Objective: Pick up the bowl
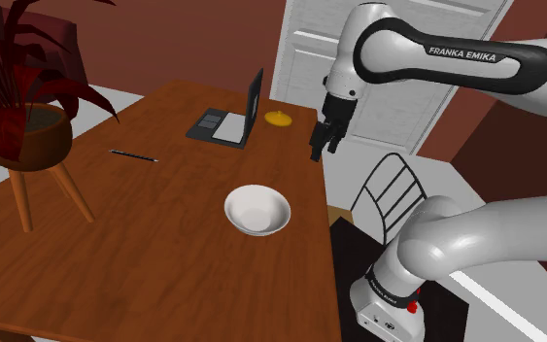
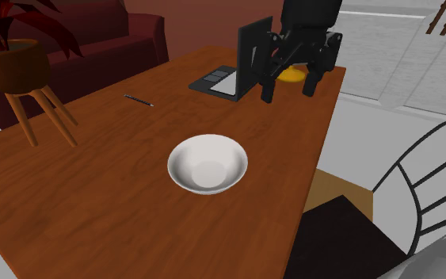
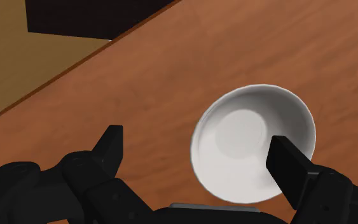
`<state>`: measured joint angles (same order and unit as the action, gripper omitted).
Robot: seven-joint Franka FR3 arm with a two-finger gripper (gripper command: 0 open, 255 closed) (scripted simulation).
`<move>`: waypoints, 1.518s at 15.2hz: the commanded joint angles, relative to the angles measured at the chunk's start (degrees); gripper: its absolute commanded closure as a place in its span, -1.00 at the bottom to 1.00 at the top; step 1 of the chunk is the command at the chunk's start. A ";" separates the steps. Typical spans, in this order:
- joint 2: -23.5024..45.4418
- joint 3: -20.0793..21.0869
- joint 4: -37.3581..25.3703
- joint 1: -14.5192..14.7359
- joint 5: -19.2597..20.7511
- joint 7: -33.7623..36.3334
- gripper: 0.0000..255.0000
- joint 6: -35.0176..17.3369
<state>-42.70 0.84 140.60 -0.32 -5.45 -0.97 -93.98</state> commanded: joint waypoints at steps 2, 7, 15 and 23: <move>0.67 -0.83 1.50 0.04 -1.24 -0.42 -1.00 -2.20; 5.77 -4.84 7.87 0.99 -8.39 -3.71 -1.00 -13.46; 20.37 -11.52 12.58 6.86 -26.56 -15.52 -1.00 -30.17; 25.54 -12.24 14.42 8.33 -30.64 -20.68 -1.00 -35.85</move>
<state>-18.23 -11.27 154.96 7.71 -35.32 -20.75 -128.90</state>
